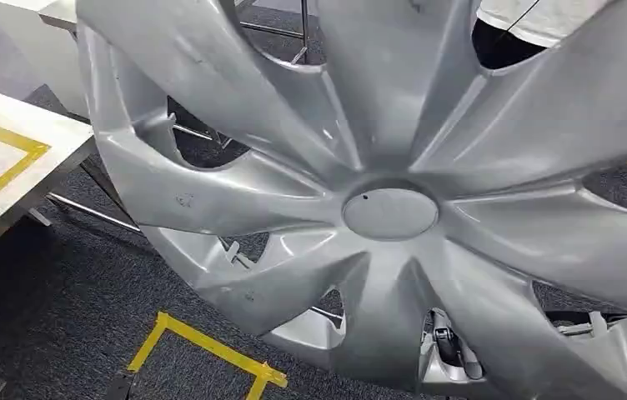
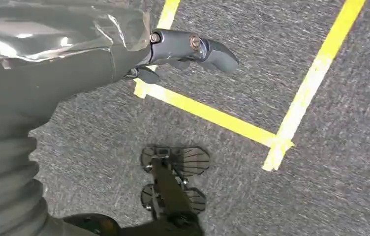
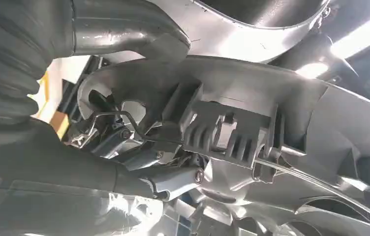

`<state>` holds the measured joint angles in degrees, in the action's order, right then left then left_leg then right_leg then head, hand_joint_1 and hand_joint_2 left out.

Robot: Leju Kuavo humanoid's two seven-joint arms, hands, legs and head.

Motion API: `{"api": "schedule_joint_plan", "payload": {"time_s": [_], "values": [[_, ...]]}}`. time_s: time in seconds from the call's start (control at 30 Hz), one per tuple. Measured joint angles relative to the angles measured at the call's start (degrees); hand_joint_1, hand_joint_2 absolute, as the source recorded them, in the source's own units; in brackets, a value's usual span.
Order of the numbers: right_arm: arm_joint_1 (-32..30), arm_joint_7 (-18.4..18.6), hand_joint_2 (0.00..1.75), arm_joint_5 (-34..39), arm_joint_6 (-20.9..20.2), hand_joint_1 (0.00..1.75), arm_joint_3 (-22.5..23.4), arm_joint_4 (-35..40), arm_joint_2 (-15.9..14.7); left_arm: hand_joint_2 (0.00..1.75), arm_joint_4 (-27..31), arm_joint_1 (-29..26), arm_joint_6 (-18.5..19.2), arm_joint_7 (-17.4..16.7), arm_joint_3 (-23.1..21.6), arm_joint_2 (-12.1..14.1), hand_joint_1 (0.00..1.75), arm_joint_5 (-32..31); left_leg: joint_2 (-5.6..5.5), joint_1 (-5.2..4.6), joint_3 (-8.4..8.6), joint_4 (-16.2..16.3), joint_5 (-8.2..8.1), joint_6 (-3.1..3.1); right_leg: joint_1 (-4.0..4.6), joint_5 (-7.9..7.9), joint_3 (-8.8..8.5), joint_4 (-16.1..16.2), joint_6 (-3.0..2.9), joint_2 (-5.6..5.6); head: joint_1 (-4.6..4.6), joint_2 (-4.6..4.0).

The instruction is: Take the parts from the cabinet and place them on the table.

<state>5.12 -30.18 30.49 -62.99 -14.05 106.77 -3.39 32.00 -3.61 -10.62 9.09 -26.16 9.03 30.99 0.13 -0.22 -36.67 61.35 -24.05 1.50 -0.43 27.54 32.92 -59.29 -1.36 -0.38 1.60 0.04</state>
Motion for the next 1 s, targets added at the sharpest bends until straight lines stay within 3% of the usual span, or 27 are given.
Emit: {"api": "schedule_joint_plan", "payload": {"time_s": [0.03,0.13,0.17,0.2,0.23,0.3,0.37,0.4,0.43,0.5,0.53,0.6,0.63,0.7,0.73,0.77,0.83,0.87,0.9,0.93,0.97,1.0], "values": [[0.0,0.1,1.75,0.2,0.0,1.75,0.0,0.0,0.1,1.75,0.0,0.1,0.2,0.0,0.3,0.5,0.0,-0.2,0.97,-0.53,0.99,-1.7,-0.9,0.9,0.23,0.1,0.0,-0.1,0.08,-0.1,-0.18,-0.02],[-0.1,0.2,1.75,0.5,0.0,1.75,0.0,0.0,0.3,1.75,0.0,0.3,0.3,0.0,0.7,0.6,0.0,-0.5,0.74,-1.0,0.91,-2.5,-0.99,0.99,0.01,0.21,0.16,0.3,0.54,-0.6,-0.04,-0.02],[0.0,0.2,1.75,0.5,0.0,1.75,0.0,0.0,0.4,1.75,0.0,0.3,0.4,0.0,0.9,0.6,0.0,-0.6,0.55,-0.94,1.88,-3.4,-0.81,1.08,0.3,0.2,-0.24,0.7,0.86,-0.76,-0.02,0.0],[-0.1,0.2,1.75,0.7,0.0,1.75,0.1,0.1,0.3,1.75,0.1,0.1,0.5,0.0,1.0,0.4,0.0,-0.9,0.47,-0.11,3.13,-4.8,-0.04,0.58,0.2,0.58,-0.16,0.0,0.95,-0.71,-0.11,0.0],[0.1,0.3,1.75,0.7,-0.1,1.75,0.1,0.0,0.3,1.75,0.1,0.3,0.8,0.1,1.0,0.3,0.0,-1.1,0.24,-0.12,3.71,-5.5,0.11,0.91,0.3,1.37,0.64,-1.8,0.91,-0.32,-0.22,-0.02],[0.0,0.3,1.75,0.6,-0.2,1.75,0.2,0.0,0.3,1.75,0.1,0.5,1.0,0.0,1.1,0.2,0.0,-1.3,-0.16,-0.09,3.78,-5.4,0.05,0.97,0.02,4.34,5.11,-10.1,0.74,0.07,-0.33,-0.02],[-0.3,0.0,1.75,-0.7,-0.5,1.75,0.7,0.0,0.3,1.75,0.1,0.4,1.3,0.0,1.2,-0.1,0.0,-1.8,-0.58,-0.09,3.76,-5.4,-0.12,0.91,-0.27,5.77,9.39,-16.5,1.25,0.08,-0.28,-0.02],[-0.4,-0.1,1.75,-1.1,-0.7,1.75,0.9,0.0,0.3,1.75,0.1,0.4,1.4,0.0,1.3,-0.2,0.0,-2.1,-0.76,-0.01,3.83,-5.4,-0.24,0.77,-0.43,4.98,9.5,-15.8,1.79,0.09,-0.31,-0.02],[-0.4,-0.2,1.75,-1.4,-0.7,1.75,1.1,0.0,0.3,1.75,0.1,0.4,1.4,0.0,1.3,-0.3,0.0,-2.1,-1.07,0.15,3.92,-5.2,-0.42,0.52,-0.66,2.94,8.1,-12.1,2.63,0.09,-0.28,-0.02],[-0.3,-0.2,1.75,-1.6,-0.8,1.75,1.3,0.0,0.3,1.75,0.1,0.4,1.5,-0.1,1.4,-0.3,0.0,-2.1,-1.4,0.52,3.96,-4.2,-1.17,-0.25,-1.15,-1.67,3.2,-1.5,4.09,0.08,-0.33,-0.02],[-0.3,-0.3,1.75,-1.7,-0.8,1.75,1.4,0.0,0.3,1.75,0.1,0.3,1.5,-0.1,1.6,-0.3,0.0,-2.1,-1.68,0.39,3.64,-3.7,-1.68,-0.83,-1.0,-1.72,2.74,-1.0,3.45,0.63,-0.3,-0.02],[-0.4,-0.7,1.75,-2.4,-0.9,1.75,1.5,0.1,0.4,1.75,0.1,0.3,1.5,-0.2,1.9,-0.4,0.0,-2.2,-1.87,0.27,3.18,-3.1,-2.06,-1.36,-0.87,-1.79,2.48,-0.4,2.13,0.66,-0.35,-0.02],[-0.4,-1.2,1.75,-2.9,-0.9,1.75,1.5,0.1,0.4,1.75,0.1,0.1,1.5,-0.3,1.9,-0.3,0.0,-2.3,-1.93,0.32,3.24,-3.3,-2.06,-1.44,-0.58,-1.73,2.49,-0.5,1.75,0.56,-0.37,-0.02],[-0.4,-1.6,1.75,-3.6,-0.9,1.75,1.5,0.2,0.6,1.75,0.1,0.1,1.5,-0.3,2.1,-0.3,0.0,-2.8,-1.95,0.63,3.27,-2.8,-2.48,-1.77,-1.14,-1.77,2.35,-0.3,1.13,0.22,-0.35,-0.02],[-0.4,-1.9,1.75,-3.7,-0.9,1.75,1.6,0.2,0.6,1.75,0.1,0.0,1.5,-0.3,2.2,-0.3,0.0,-2.9,-1.32,0.64,2.38,-1.1,-3.64,-2.09,-1.09,-1.65,2.21,-0.3,0.83,-0.02,-0.2,-0.02],[-0.4,-2.0,1.75,-3.8,-0.9,1.75,1.5,0.2,0.7,1.75,0.1,0.1,1.5,-0.3,2.3,-0.3,0.0,-3.0,-0.93,0.73,0.84,2.2,-5.56,-2.37,-1.02,-1.57,2.16,-0.3,0.7,-0.24,-0.11,-0.02],[-0.4,-2.2,1.75,-3.9,-0.9,1.75,1.5,0.2,0.7,1.75,0.1,0.1,1.5,-0.4,2.5,-0.3,0.0,-3.4,-0.72,0.83,-3.98,11.9,-9.53,-2.66,-0.75,-1.45,2.16,-0.3,0.52,-0.96,-0.13,-0.02],[-0.4,-2.2,1.75,-4.0,-0.8,1.75,1.5,0.2,0.7,1.75,0.1,0.0,1.5,-0.5,2.5,-0.4,0.0,-3.6,-0.65,0.82,-5.65,14.8,-10.07,-2.63,-0.58,-1.38,2.15,-0.3,0.43,-1.34,-0.13,-0.02],[-0.4,-2.3,1.75,-4.1,-0.8,1.75,1.5,0.2,0.7,1.75,0.1,0.0,1.6,-0.5,2.5,-0.4,0.0,-3.8,-0.55,0.81,-5.91,14.9,-9.39,-2.5,-0.47,-1.32,2.08,-0.3,0.37,-1.67,-0.13,-0.02],[-0.4,-2.3,1.75,-4.2,-0.7,1.75,1.5,0.2,0.7,1.75,0.1,0.0,1.6,-0.6,2.6,-0.4,0.0,-4.0,-0.42,0.75,-4.81,12.1,-7.33,-2.16,-0.26,-1.23,1.95,-0.3,0.25,-2.07,-0.13,-0.02],[-0.4,-2.3,1.75,-4.3,-0.7,1.75,1.5,0.2,0.7,1.75,0.1,0.0,1.6,-0.6,2.8,-0.4,0.0,-4.1,-0.09,0.54,-2.52,7.4,-4.77,-1.65,-0.05,-1.16,1.74,-0.3,0.17,-2.52,-0.13,-0.02],[-0.4,-2.3,1.75,-4.4,-0.7,1.75,1.5,0.3,0.7,1.75,0.1,0.0,1.6,-0.7,2.9,-0.3,0.0,-4.1,0.97,0.12,0.14,2.2,-2.45,-0.83,0.13,-1.07,1.51,-0.3,0.06,-2.93,-0.13,-0.02]]}}
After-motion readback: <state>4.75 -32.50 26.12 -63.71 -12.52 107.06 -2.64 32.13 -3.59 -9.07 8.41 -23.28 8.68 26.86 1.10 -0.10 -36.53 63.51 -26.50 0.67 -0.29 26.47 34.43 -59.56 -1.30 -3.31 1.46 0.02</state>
